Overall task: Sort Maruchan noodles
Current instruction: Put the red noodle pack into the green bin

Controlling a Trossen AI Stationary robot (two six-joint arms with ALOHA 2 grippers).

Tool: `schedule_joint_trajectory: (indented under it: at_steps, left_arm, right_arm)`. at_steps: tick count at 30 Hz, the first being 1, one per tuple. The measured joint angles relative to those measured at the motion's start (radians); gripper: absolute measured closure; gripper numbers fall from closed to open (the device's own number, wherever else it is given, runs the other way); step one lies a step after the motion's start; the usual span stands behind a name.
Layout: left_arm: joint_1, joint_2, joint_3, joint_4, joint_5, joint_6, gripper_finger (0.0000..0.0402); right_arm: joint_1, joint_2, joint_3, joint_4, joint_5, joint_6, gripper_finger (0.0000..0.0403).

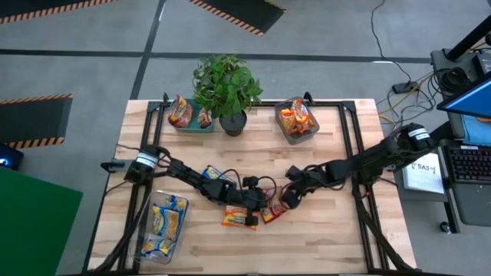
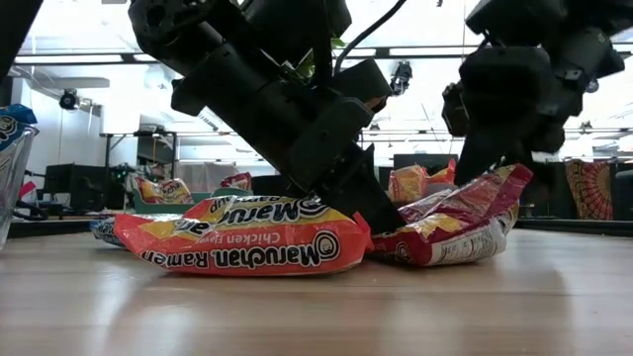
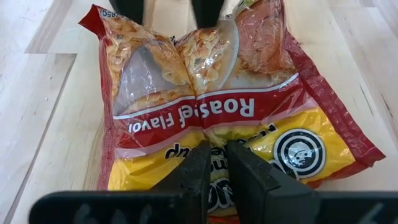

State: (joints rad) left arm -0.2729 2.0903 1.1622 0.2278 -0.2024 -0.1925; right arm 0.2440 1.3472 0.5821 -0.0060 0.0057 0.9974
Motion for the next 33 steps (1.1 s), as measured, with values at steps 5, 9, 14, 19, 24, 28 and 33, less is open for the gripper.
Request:
schedule_joint_trajectory:
  at_steps: [5,9,14,19,24,28,33]
  left_arm:
    - [0.0,0.0,-0.001,0.008,0.0,0.0,0.0364]
    - [0.003,0.0,-0.001,0.012,0.0,0.0,0.0364]
    - [0.01,0.0,-0.001,0.023,-0.001,0.0,0.0364]
    - [0.011,0.0,-0.001,0.03,-0.009,-0.002,0.0364]
    - [0.012,0.0,-0.001,0.034,-0.008,-0.008,0.0364]
    - [0.012,0.0,-0.001,0.034,-0.008,-0.008,0.0364]
    - [0.012,0.0,-0.001,0.037,-0.008,-0.008,0.0364]
  right_arm:
    - [0.0,0.051,-0.05,0.167,-0.018,0.016,0.005]
    - [0.001,0.078,-0.067,0.266,-0.033,0.014,0.0051]
    - [0.002,0.141,-0.075,0.359,-0.032,-0.002,0.0051]
    - [0.002,0.227,-0.052,0.461,-0.04,-0.04,0.0051]
    - [0.002,0.257,-0.032,0.48,-0.044,-0.078,0.0051]
    - [0.002,0.248,-0.031,0.471,-0.039,-0.093,0.0058]
    - [0.002,0.247,-0.032,0.471,-0.035,-0.1,0.0085]
